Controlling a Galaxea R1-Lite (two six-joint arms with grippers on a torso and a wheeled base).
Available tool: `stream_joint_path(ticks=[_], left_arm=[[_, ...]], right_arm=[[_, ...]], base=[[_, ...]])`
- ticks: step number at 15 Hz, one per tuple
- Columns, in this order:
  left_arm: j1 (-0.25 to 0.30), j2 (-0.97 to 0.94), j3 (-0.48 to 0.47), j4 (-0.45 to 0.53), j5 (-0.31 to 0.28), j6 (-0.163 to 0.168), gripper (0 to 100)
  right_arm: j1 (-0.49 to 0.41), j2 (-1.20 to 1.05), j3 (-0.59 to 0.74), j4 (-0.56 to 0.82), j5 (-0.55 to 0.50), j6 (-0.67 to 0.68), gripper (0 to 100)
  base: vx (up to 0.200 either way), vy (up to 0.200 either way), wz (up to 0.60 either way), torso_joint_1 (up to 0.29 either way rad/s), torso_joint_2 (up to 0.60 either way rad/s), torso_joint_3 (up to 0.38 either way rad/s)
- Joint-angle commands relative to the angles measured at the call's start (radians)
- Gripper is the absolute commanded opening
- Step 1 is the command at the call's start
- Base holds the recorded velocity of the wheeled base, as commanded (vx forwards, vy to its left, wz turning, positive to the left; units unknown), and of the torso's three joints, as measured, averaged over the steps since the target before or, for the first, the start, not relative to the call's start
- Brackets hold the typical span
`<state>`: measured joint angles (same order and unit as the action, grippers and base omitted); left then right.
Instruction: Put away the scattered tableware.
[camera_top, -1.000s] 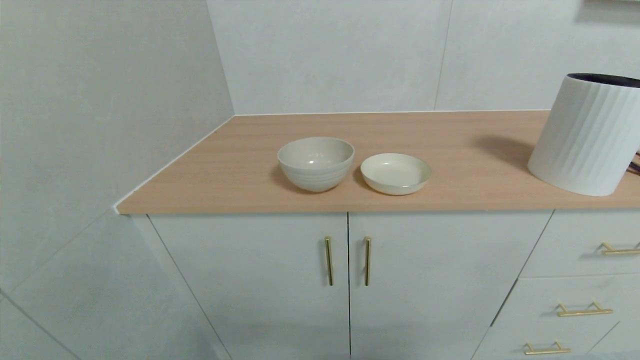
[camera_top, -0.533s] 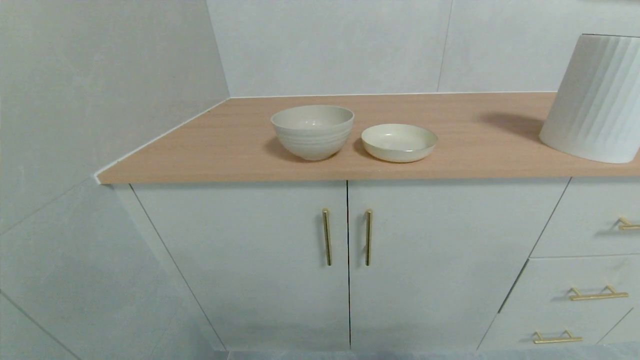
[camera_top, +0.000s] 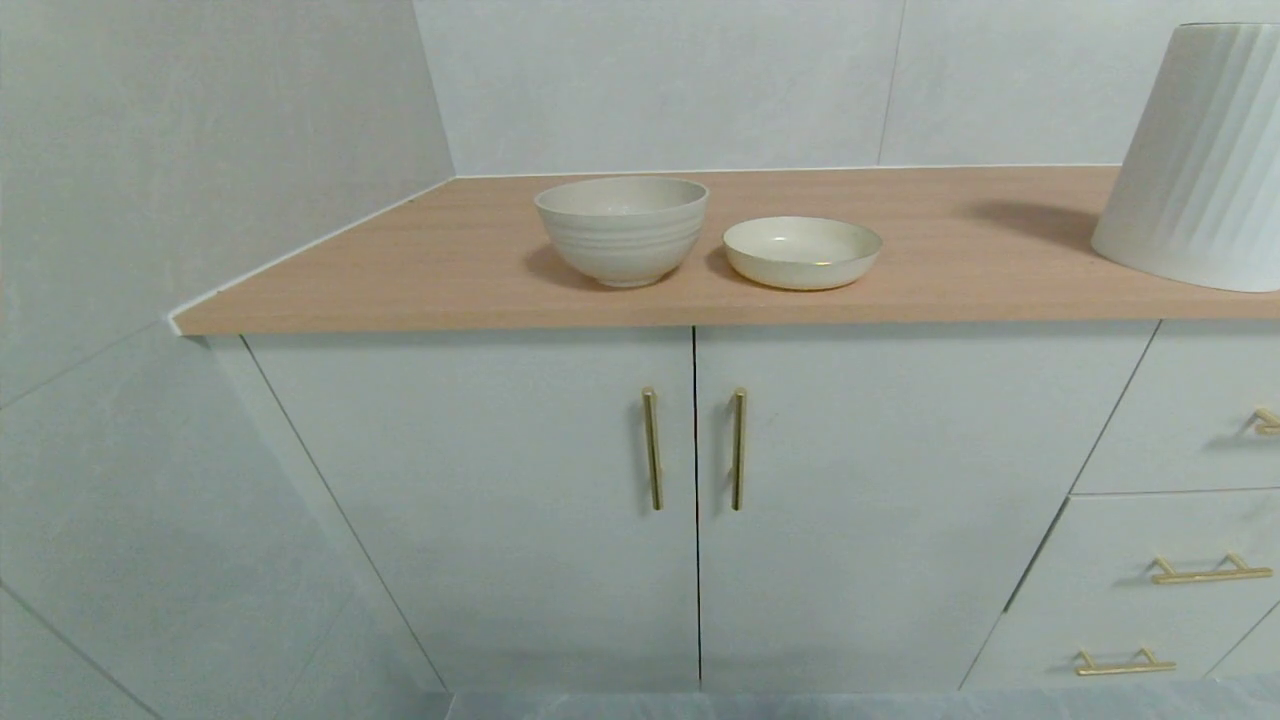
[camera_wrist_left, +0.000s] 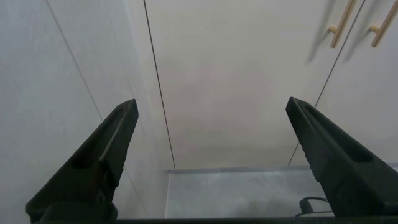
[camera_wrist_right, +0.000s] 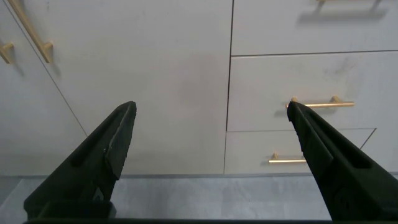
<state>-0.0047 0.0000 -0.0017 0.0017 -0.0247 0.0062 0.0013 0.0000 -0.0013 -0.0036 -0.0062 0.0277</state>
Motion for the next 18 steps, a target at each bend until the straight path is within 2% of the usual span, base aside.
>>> stream_joint_path(ticks=[1, 8, 9, 10, 12, 14, 18], left_arm=[[0.000, 0.000, 0.000, 0.000, 0.000, 0.000, 100], [0.000, 0.000, 0.000, 0.000, 0.000, 0.000, 100], [0.000, 0.000, 0.000, 0.000, 0.000, 0.000, 100], [0.000, 0.000, 0.000, 0.000, 0.000, 0.000, 100], [0.000, 0.000, -0.001, 0.000, 0.000, 0.000, 100], [0.000, 0.000, 0.000, 0.000, 0.000, 0.000, 100], [0.000, 0.000, 0.000, 0.000, 0.000, 0.000, 100]], right_arm=[[0.000, 0.002, 0.001, -0.001, 0.000, 0.000, 100], [-0.001, 0.000, 0.001, 0.001, 0.000, -0.003, 100], [-0.001, 0.000, -0.009, -0.018, 0.005, 0.005, 100], [0.000, 0.000, -0.075, -0.076, 0.022, 0.024, 100], [0.000, 0.014, -0.125, -0.062, 0.138, 0.051, 100], [0.003, 0.060, -0.140, 0.024, 0.284, 0.052, 100], [0.025, 0.299, -0.200, 0.056, 0.387, 0.052, 100]], base=[[0.000, 0.000, 0.00, 0.000, 0.00, 0.000], [0.000, 0.000, 0.00, 0.000, 0.00, 0.000], [0.000, 0.000, 0.00, 0.000, 0.00, 0.000], [0.000, 0.000, 0.00, 0.000, 0.00, 0.000], [0.000, 0.000, 0.00, 0.000, 0.00, 0.000], [0.000, 0.000, 0.00, 0.000, 0.00, 0.000], [0.000, 0.000, 0.00, 0.000, 0.00, 0.000]])
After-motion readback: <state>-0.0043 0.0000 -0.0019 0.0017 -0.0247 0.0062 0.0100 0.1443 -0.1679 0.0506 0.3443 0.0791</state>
